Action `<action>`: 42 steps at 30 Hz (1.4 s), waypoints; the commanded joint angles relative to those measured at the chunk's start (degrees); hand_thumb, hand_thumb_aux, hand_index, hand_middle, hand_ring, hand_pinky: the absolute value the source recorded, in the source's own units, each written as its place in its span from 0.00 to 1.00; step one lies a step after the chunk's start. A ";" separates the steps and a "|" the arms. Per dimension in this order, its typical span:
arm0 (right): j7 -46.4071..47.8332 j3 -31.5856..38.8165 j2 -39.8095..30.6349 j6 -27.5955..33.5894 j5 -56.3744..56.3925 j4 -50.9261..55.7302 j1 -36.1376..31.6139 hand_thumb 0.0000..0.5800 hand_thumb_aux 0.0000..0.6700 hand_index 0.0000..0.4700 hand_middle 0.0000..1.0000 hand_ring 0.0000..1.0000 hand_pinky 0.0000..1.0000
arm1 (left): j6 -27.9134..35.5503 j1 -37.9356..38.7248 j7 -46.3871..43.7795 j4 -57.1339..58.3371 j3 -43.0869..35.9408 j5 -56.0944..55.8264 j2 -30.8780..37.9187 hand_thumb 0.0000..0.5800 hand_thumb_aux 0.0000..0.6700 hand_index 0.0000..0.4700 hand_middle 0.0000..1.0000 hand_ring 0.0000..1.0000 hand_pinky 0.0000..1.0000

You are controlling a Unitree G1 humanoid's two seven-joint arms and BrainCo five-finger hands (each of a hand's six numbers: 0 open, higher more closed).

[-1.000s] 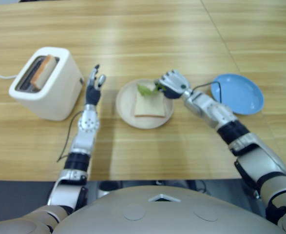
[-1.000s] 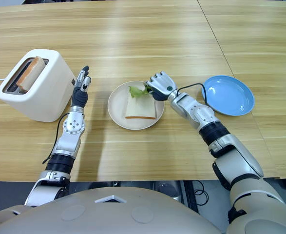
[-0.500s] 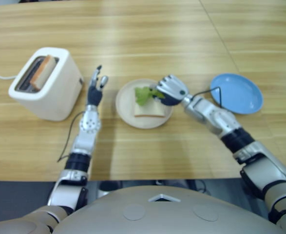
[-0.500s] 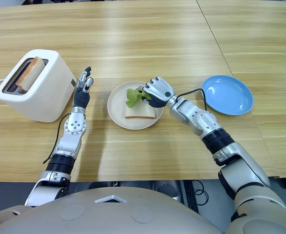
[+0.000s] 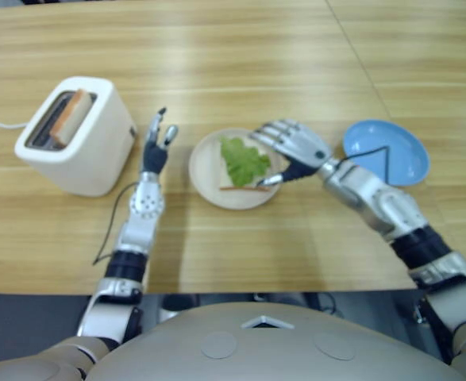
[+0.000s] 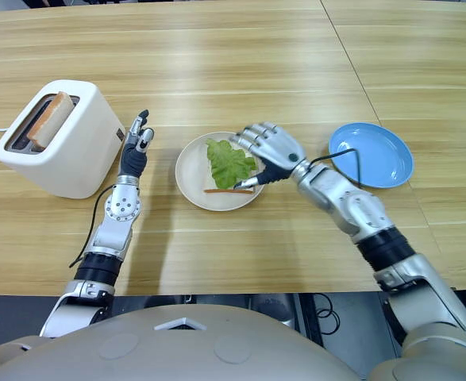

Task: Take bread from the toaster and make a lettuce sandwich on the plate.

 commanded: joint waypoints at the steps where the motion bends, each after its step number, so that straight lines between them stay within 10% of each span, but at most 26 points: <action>1: 1.36 -9.18 0.15 0.71 9.68 -5.43 2.05 0.00 0.00 0.00 0.00 0.00 0.00 | 3.24 2.02 1.07 -17.34 1.60 8.23 2.79 0.00 0.00 0.00 0.00 0.00 0.00; 6: 2.72 -17.92 5.52 0.70 25.56 -4.43 5.77 0.00 0.00 0.00 0.00 0.00 0.00 | 13.00 2.21 -3.50 -34.60 11.79 24.55 13.79 0.00 0.00 0.00 0.00 0.00 0.00; 13: 3.35 -20.89 9.09 -0.05 28.51 -2.52 10.19 0.00 0.00 0.00 0.00 0.00 0.00 | 23.46 4.98 -10.61 -22.05 16.40 31.69 26.25 0.00 0.00 0.00 0.00 0.00 0.00; 28: 1.25 -19.00 12.19 -2.65 22.83 -1.53 10.43 0.00 0.00 0.00 0.00 0.00 0.00 | 32.83 6.96 -15.37 -8.69 11.74 30.31 27.20 0.00 0.00 0.00 0.00 0.00 0.00; 29: 1.23 -19.04 12.20 -2.67 22.71 -1.62 10.63 0.00 0.00 0.00 0.00 0.00 0.00 | 33.16 6.78 -15.26 -8.64 12.19 29.44 26.95 0.65 0.41 0.40 0.00 0.00 0.00; 31: 1.08 -19.05 12.18 -2.67 22.29 -1.67 11.11 0.00 0.00 0.00 0.00 0.00 0.00 | 33.85 6.21 -14.94 -8.86 13.27 27.63 26.63 0.65 0.41 0.40 0.00 0.00 0.00; 33: 0.85 -19.17 12.21 -2.60 22.00 -1.76 11.46 0.00 0.00 0.00 0.00 0.00 0.00 | 34.13 5.86 -14.27 -9.80 14.09 26.40 26.64 1.00 0.93 0.91 0.00 0.00 0.00; 35: 0.41 -19.32 12.10 -2.40 21.26 -1.74 11.53 0.00 0.00 0.00 0.00 0.00 0.00 | 33.66 5.51 -12.94 -11.05 15.00 25.02 26.72 1.00 1.00 0.98 0.00 0.00 0.00; 37: 0.15 -19.51 12.13 -2.37 20.97 -1.73 11.74 0.00 0.00 0.00 0.00 0.00 0.00 | 32.56 5.15 -11.30 -12.28 15.70 23.41 26.69 1.00 1.00 0.98 0.18 0.18 0.18; 38: -0.03 -19.54 12.13 -2.34 20.78 -1.72 11.82 0.00 0.00 0.00 0.00 0.00 0.00 | 31.82 4.93 -10.78 -12.90 15.82 22.57 26.58 1.00 1.00 0.98 0.96 0.96 0.96; 42: -0.68 -19.67 12.38 -2.07 19.93 -1.70 12.33 0.00 0.00 0.00 0.00 0.00 0.00 | 29.68 4.38 -8.38 -15.30 15.49 21.01 25.98 1.00 1.00 0.98 1.00 1.00 1.00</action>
